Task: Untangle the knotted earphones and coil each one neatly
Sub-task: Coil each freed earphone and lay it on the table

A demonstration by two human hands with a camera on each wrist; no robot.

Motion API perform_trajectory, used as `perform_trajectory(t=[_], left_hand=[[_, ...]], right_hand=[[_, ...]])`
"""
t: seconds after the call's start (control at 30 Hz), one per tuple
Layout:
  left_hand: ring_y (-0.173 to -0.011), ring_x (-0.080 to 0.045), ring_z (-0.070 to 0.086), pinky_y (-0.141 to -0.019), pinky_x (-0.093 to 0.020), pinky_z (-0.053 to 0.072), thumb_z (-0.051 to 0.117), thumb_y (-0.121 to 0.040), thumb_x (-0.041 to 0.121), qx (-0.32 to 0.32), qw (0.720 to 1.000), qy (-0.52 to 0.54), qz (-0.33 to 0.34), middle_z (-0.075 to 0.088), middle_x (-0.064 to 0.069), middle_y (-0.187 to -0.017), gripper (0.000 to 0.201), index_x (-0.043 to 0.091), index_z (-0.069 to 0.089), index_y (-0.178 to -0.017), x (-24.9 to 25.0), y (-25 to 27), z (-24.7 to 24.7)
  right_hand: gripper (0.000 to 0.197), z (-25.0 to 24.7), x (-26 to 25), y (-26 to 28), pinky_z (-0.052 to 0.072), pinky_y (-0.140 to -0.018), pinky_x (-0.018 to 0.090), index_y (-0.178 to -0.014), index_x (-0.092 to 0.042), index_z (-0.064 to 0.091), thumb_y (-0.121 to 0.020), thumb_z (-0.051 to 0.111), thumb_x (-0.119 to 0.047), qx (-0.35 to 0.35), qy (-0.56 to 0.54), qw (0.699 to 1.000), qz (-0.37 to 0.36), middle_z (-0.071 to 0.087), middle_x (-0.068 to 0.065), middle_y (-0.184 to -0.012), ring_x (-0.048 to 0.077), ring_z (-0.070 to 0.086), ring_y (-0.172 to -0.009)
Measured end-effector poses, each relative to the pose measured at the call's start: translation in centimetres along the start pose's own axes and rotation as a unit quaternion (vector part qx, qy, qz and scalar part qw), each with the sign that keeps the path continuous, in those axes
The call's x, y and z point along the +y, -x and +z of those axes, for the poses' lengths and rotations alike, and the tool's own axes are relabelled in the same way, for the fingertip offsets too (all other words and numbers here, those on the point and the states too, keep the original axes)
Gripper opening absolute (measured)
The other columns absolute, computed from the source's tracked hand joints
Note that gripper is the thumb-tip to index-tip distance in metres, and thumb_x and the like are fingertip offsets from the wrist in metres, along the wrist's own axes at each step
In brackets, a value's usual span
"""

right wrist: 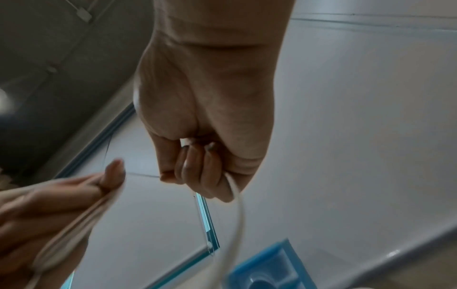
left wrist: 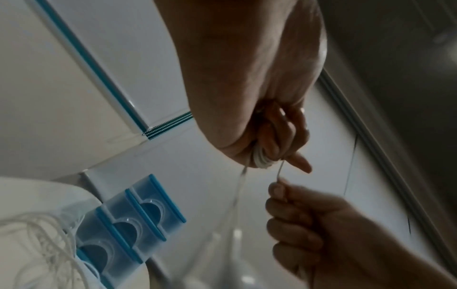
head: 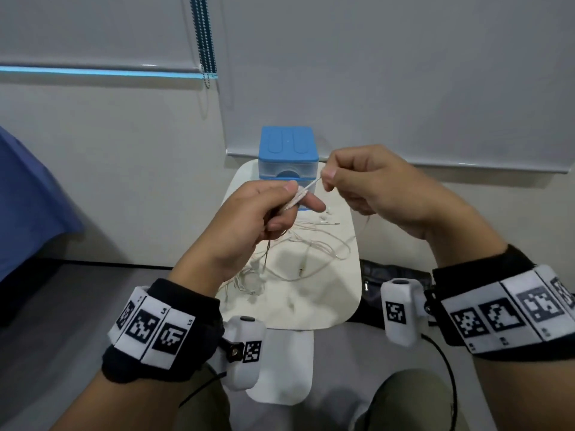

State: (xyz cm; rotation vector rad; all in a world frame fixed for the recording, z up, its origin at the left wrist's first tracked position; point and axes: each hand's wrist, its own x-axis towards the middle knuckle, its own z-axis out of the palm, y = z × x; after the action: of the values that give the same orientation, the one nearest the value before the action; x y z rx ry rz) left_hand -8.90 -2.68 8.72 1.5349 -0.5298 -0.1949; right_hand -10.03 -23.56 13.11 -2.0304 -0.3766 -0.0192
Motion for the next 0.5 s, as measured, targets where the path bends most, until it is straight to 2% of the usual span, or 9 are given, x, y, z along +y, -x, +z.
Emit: perform_trajectory(t=[0.07, 0.13, 0.2, 0.27, 0.3, 0.33, 0.4, 0.43, 0.5], left_hand=[[-0.052, -0.012, 0.022, -0.051, -0.021, 0.022, 0.041, -0.107, 0.02, -0.009, 0.998, 0.054, 0.015, 0.029, 0.003, -0.054, 0.039, 0.0, 0.074, -0.105, 0.3, 0.0, -0.1], [-0.049, -0.009, 0.025, -0.052, -0.022, 0.02, 0.044, -0.105, 0.021, -0.003, 0.994, 0.101, 0.035, 0.038, 0.004, -0.054, 0.036, 0.0, 0.072, -0.113, 0.6, 0.0, -0.2], [-0.047, -0.007, 0.041, -0.052, -0.017, 0.033, 0.045, -0.104, 0.019, 0.022, 0.989, 0.138, 0.055, 0.054, 0.002, -0.06, 0.032, 0.002, 0.068, -0.119, 1.0, -0.2, -0.1], [-0.058, -0.005, 0.062, -0.06, -0.013, 0.048, 0.044, -0.107, 0.014, 0.059, 0.982, 0.167, 0.069, 0.07, 0.0, -0.073, 0.028, 0.004, 0.065, -0.123, 1.2, -0.7, -0.1], [-0.067, -0.006, 0.069, -0.064, -0.013, 0.051, 0.044, -0.108, 0.013, 0.079, 0.98, 0.168, 0.073, 0.075, -0.002, -0.08, 0.027, 0.004, 0.063, -0.125, 1.1, -1.1, -0.1], [-0.077, -0.009, 0.074, -0.068, -0.014, 0.053, 0.045, -0.109, 0.013, 0.099, 0.98, 0.156, 0.074, 0.078, -0.004, -0.087, 0.027, 0.004, 0.061, -0.128, 1.0, -1.4, -0.2], [-0.091, -0.016, 0.077, -0.074, -0.018, 0.056, 0.045, -0.11, 0.012, 0.124, 0.986, 0.091, 0.07, 0.079, -0.01, -0.097, 0.027, 0.005, 0.058, -0.133, 0.4, -2.1, -0.2], [-0.092, -0.018, 0.077, -0.076, -0.021, 0.058, 0.044, -0.11, 0.01, 0.127, 0.989, 0.039, 0.064, 0.079, -0.01, -0.097, 0.027, 0.007, 0.058, -0.132, 0.0, -2.2, -0.2], [-0.08, -0.018, 0.075, -0.074, -0.027, 0.058, 0.043, -0.111, 0.011, 0.111, 0.99, -0.073, 0.043, 0.078, -0.007, -0.087, 0.025, 0.011, 0.064, -0.124, -0.6, -2.3, -0.4]], right_hand=[[0.027, 0.2, 0.8, -0.3, 0.025, -0.047, 0.021, -0.081, -0.009, 0.058, -0.106, 0.054, -0.019, 0.022, -0.024, 0.999, 0.003, 0.034, -0.009, -0.053, 0.008, 0.027, -0.048], [0.029, 0.8, 1.7, -0.4, 0.025, -0.047, 0.021, -0.079, -0.011, 0.055, -0.107, 0.053, -0.02, 0.034, -0.042, 0.999, 0.004, 0.032, -0.007, -0.054, 0.01, 0.026, -0.048], [0.029, 1.8, 2.2, -0.4, 0.025, -0.046, 0.02, -0.08, -0.01, 0.054, -0.107, 0.051, -0.02, 0.034, -0.035, 0.999, 0.006, 0.035, -0.009, -0.053, 0.009, 0.028, -0.047], [0.029, 3.1, 2.4, -0.1, 0.029, -0.048, 0.018, -0.081, -0.007, 0.056, -0.108, 0.05, -0.018, -0.001, 0.011, 1.0, 0.004, 0.041, -0.015, -0.051, 0.003, 0.034, -0.047], [0.029, 3.7, 2.4, 0.0, 0.032, -0.05, 0.015, -0.082, -0.006, 0.058, -0.108, 0.049, -0.017, -0.033, 0.037, 0.999, 0.002, 0.045, -0.017, -0.051, 0.001, 0.038, -0.049], [0.029, 4.4, 2.4, 0.2, 0.034, -0.054, 0.013, -0.083, -0.007, 0.059, -0.107, 0.049, -0.018, -0.071, 0.063, 0.996, -0.001, 0.049, -0.02, -0.053, 0.0, 0.042, -0.052], [0.028, 5.2, 1.9, 0.6, 0.037, -0.06, 0.016, -0.082, -0.013, 0.062, -0.106, 0.051, -0.022, -0.137, 0.115, 0.984, 0.001, 0.051, -0.023, -0.058, 0.0, 0.045, -0.059], [0.027, 5.3, 1.4, 0.8, 0.036, -0.062, 0.019, -0.083, -0.015, 0.064, -0.105, 0.052, -0.024, -0.16, 0.142, 0.977, 0.0, 0.051, -0.022, -0.06, 0.002, 0.045, -0.061], [0.025, 4.6, 0.3, 0.8, 0.035, -0.063, 0.017, -0.083, -0.015, 0.066, -0.104, 0.055, -0.023, -0.172, 0.163, 0.971, -0.015, 0.052, -0.022, -0.065, 0.001, 0.046, -0.065]])
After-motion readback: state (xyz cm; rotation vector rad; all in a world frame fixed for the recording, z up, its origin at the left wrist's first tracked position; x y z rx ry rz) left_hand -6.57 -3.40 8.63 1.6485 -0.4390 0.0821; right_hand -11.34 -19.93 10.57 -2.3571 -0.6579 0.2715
